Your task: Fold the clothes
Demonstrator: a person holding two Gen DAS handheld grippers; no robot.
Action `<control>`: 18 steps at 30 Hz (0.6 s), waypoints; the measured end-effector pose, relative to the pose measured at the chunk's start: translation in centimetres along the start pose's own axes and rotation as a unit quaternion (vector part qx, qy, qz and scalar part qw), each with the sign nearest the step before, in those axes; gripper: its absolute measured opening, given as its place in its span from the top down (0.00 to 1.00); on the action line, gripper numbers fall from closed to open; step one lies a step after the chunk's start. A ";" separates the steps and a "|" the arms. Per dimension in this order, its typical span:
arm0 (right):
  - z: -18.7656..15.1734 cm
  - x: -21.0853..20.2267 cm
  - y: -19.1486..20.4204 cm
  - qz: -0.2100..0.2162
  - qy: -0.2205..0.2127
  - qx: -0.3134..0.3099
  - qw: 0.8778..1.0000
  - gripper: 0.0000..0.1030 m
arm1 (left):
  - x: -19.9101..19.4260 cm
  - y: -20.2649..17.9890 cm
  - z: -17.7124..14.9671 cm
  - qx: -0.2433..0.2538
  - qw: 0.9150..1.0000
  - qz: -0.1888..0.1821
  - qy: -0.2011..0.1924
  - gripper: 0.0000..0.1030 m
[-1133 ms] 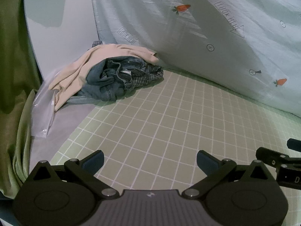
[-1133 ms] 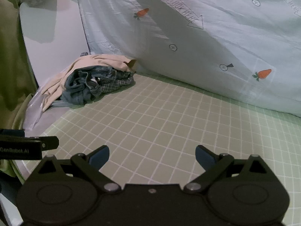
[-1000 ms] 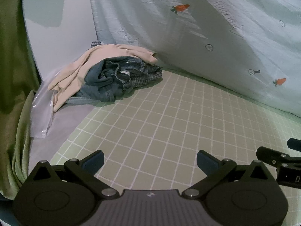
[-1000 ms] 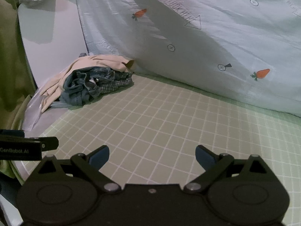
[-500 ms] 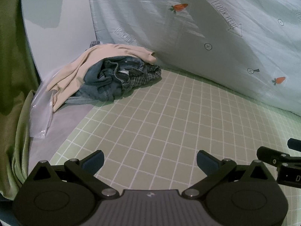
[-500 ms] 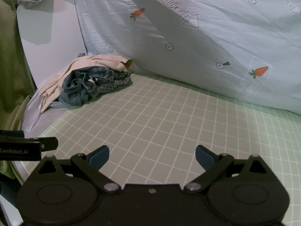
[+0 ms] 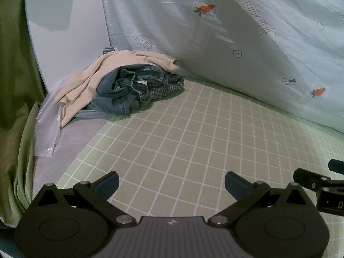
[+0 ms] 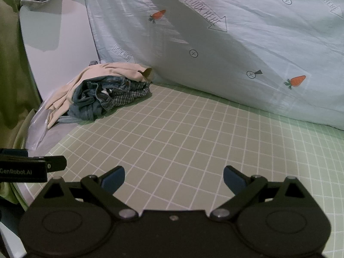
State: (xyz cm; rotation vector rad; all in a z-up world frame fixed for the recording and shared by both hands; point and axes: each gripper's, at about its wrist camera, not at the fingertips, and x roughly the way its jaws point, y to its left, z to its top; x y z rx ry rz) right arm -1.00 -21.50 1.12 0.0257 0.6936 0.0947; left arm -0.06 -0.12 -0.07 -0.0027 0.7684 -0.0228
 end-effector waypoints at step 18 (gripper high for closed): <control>-0.3 -0.3 -0.3 -0.008 -0.003 0.011 1.000 0.04 | 0.2 -0.3 0.5 0.003 1.000 -0.004 -0.001 0.00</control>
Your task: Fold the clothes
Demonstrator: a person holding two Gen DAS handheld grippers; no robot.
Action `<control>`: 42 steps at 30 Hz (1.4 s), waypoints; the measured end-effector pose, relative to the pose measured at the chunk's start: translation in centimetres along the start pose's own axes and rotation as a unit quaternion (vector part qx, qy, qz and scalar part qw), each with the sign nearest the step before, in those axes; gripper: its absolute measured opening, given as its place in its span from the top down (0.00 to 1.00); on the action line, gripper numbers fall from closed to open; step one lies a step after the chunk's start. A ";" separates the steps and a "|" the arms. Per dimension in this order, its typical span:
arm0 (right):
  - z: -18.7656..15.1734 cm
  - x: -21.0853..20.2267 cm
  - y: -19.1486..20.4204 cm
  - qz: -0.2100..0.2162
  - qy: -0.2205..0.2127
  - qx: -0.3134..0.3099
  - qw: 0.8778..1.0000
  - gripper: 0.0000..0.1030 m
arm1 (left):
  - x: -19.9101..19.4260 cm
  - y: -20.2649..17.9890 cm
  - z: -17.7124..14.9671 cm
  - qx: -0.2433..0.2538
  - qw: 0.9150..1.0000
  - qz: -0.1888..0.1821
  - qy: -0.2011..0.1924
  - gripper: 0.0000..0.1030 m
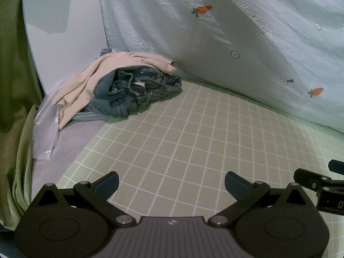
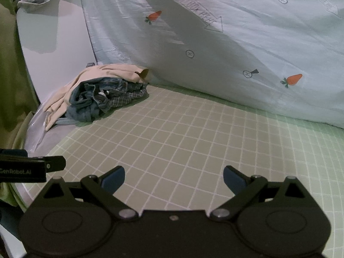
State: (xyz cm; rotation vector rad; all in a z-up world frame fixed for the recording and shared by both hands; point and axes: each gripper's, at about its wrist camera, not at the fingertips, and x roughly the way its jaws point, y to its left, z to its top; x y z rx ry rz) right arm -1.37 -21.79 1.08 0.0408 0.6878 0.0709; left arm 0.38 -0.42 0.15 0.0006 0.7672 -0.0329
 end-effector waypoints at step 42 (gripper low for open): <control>17.0 19.4 3.3 0.013 -0.056 -0.005 0.998 0.04 | 14.7 12.7 18.5 -0.066 0.993 0.083 -0.060 0.00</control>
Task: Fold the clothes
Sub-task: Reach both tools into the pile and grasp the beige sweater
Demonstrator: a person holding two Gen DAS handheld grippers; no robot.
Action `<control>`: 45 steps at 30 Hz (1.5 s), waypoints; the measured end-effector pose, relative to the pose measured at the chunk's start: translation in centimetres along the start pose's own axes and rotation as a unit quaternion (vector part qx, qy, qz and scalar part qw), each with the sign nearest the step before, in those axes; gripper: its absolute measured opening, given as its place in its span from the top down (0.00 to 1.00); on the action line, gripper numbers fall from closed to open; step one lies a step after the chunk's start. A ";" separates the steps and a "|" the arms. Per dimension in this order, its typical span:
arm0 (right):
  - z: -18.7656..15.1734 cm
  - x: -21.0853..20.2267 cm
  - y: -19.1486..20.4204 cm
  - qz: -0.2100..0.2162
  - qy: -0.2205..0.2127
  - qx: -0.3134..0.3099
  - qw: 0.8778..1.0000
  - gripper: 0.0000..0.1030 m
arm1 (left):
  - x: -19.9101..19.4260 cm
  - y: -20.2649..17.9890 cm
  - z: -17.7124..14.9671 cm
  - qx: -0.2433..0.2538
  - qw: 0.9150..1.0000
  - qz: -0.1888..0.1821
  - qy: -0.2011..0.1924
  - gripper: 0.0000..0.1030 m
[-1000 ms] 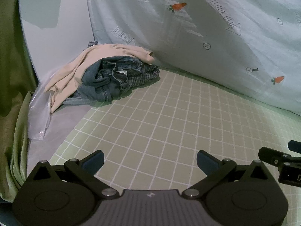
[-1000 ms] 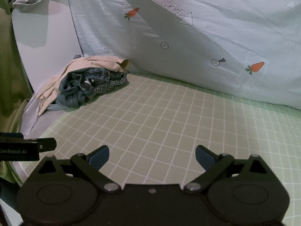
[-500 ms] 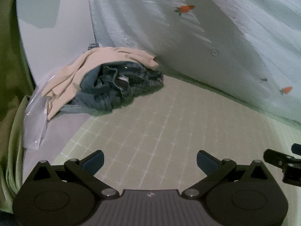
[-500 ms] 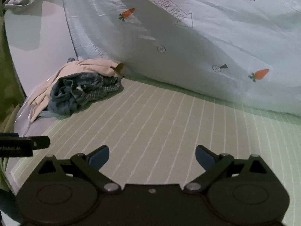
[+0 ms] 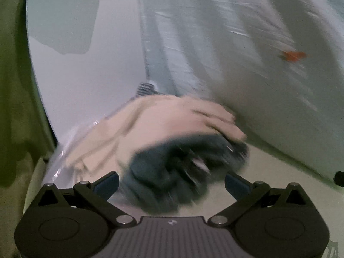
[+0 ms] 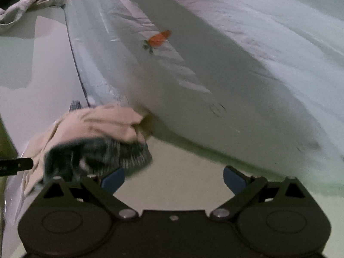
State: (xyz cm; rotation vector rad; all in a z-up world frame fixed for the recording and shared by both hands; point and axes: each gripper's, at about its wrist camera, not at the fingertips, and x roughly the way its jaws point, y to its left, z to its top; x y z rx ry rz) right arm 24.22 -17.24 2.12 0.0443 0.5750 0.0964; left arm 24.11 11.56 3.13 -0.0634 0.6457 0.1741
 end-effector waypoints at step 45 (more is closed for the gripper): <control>1.9 -1.8 0.5 0.078 -0.044 0.101 0.991 0.98 | -5.2 -2.2 1.1 -0.057 0.980 -0.190 -0.008 1.00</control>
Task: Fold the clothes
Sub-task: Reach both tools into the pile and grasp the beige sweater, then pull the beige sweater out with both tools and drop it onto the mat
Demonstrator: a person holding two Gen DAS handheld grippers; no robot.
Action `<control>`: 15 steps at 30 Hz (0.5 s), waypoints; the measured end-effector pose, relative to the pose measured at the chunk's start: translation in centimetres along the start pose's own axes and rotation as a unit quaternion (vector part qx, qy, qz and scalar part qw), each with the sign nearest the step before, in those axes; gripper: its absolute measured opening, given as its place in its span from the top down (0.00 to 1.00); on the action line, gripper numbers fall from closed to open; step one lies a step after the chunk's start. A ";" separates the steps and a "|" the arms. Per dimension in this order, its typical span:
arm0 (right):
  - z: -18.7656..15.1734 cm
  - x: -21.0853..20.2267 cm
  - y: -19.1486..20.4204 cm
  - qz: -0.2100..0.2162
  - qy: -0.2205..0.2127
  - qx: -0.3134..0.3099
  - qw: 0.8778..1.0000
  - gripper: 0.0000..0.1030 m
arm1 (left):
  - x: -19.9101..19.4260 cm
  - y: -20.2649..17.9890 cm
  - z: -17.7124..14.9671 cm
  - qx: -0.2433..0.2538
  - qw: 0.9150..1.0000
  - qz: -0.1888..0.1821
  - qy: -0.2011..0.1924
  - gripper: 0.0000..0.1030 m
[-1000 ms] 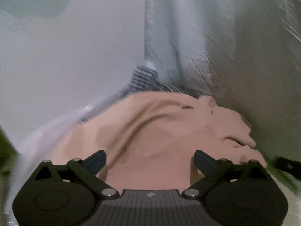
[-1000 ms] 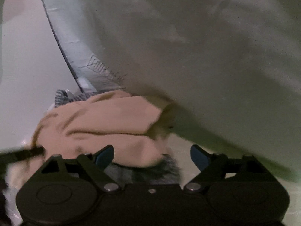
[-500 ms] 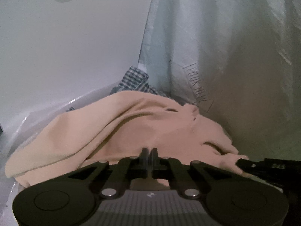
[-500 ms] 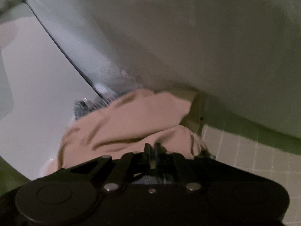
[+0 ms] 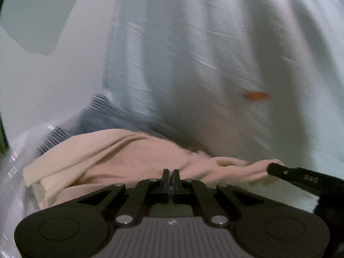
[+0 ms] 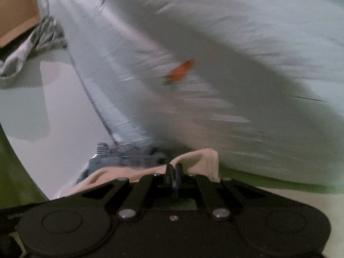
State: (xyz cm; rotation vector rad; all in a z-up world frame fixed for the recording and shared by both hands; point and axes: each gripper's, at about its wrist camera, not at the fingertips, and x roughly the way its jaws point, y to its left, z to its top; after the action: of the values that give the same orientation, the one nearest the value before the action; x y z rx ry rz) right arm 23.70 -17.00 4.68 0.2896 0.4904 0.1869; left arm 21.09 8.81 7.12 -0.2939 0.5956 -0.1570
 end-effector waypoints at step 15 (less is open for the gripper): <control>-9.3 -13.0 -23.1 -0.293 0.079 0.050 0.952 0.96 | 1.6 -11.3 -12.9 0.015 0.985 -0.068 0.160 0.70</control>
State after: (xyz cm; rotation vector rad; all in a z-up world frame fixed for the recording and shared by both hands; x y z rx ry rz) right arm 10.38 -39.80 -4.76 0.2172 0.7248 -0.3983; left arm 14.28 -5.22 -0.30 -0.2813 0.8904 -0.3485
